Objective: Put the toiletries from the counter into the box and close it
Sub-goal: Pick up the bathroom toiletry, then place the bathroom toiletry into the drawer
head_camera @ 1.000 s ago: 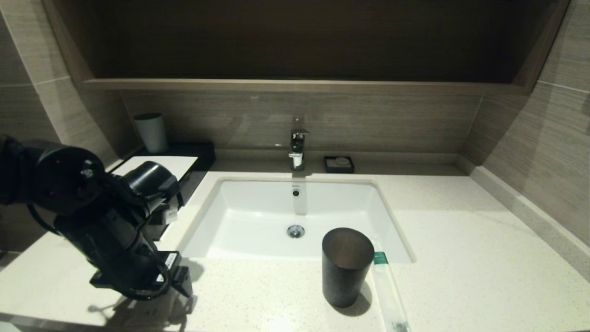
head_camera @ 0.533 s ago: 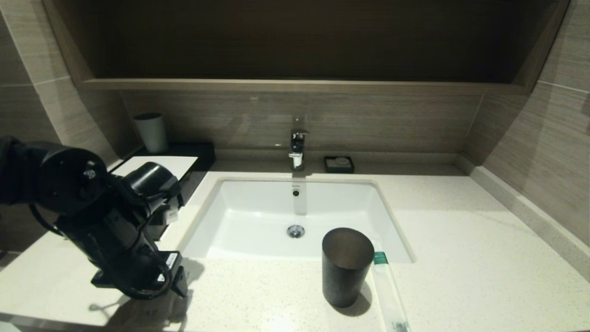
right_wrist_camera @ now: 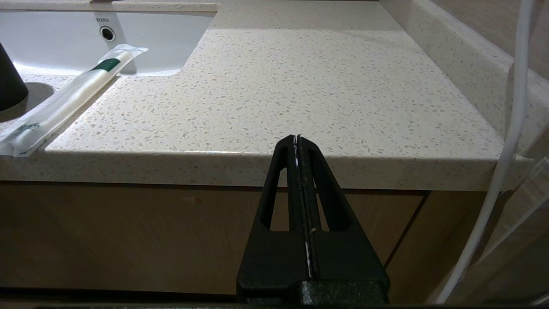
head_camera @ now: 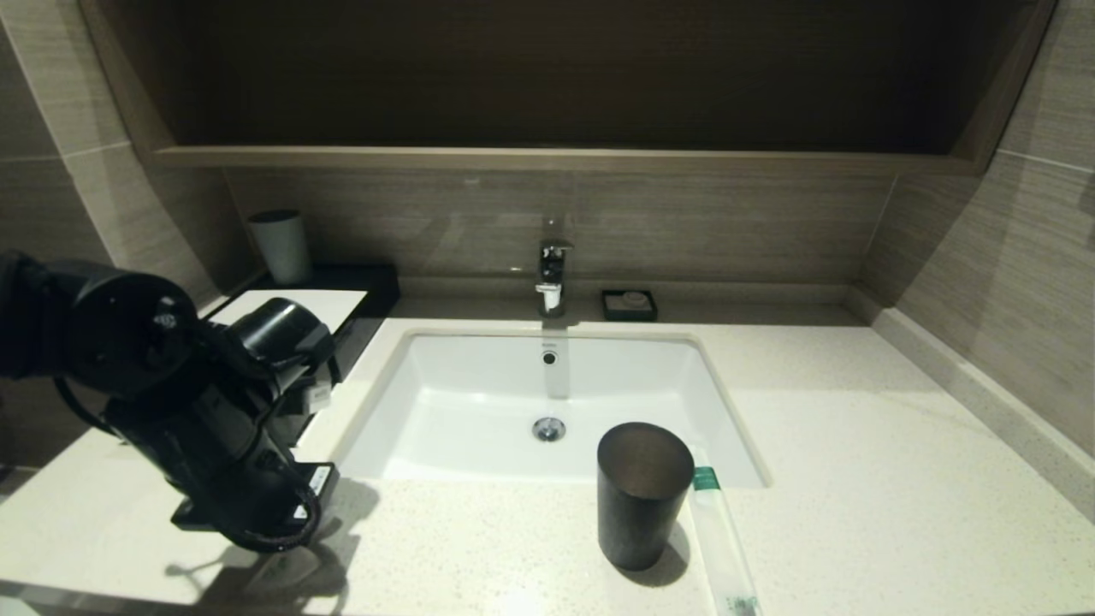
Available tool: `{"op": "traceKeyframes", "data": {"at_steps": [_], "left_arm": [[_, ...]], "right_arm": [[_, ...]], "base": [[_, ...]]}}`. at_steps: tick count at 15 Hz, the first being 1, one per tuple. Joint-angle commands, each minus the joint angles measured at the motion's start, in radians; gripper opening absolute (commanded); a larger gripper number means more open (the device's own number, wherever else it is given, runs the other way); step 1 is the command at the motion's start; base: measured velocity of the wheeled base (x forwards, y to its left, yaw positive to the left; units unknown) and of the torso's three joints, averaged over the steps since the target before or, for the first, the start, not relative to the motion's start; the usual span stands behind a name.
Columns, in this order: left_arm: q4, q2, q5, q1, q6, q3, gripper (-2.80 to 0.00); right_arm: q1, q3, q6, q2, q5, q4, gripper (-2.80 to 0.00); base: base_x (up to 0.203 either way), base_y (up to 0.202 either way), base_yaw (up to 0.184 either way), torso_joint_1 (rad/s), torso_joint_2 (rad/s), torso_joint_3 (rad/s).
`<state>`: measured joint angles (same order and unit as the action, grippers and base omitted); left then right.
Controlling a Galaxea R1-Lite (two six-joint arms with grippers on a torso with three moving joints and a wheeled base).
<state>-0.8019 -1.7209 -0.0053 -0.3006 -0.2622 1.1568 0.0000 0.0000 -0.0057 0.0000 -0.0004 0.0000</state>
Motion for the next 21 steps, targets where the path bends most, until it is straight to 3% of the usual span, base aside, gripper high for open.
{"op": "traceKeyframes", "data": {"at_steps": [1, 7, 12, 21], "left_arm": [[-0.005, 0.010, 0.002, 0.002, -0.003, 0.010, -2.80], [-0.004, 0.073, 0.016, 0.028, -0.003, 0.056, -2.80], [-0.015, 0.056, 0.017, 0.093, 0.004, 0.219, -2.80], [-0.007, -0.155, 0.056, 0.197, 0.026, 0.495, -2.80]], "right_arm": [[0.000, 0.000, 0.000, 0.000, 0.000, 0.000, -2.80], [0.000, 0.000, 0.000, 0.000, 0.000, 0.000, -2.80], [0.000, 0.000, 0.000, 0.000, 0.000, 0.000, -2.80], [0.000, 0.000, 0.000, 0.000, 0.000, 0.000, -2.80]], "base": [[0.000, 0.000, 0.000, 0.000, 0.00, 0.000], [0.000, 0.000, 0.000, 0.000, 0.00, 0.000], [0.000, 0.000, 0.000, 0.000, 0.00, 0.000], [0.000, 0.000, 0.000, 0.000, 0.00, 0.000]]}}
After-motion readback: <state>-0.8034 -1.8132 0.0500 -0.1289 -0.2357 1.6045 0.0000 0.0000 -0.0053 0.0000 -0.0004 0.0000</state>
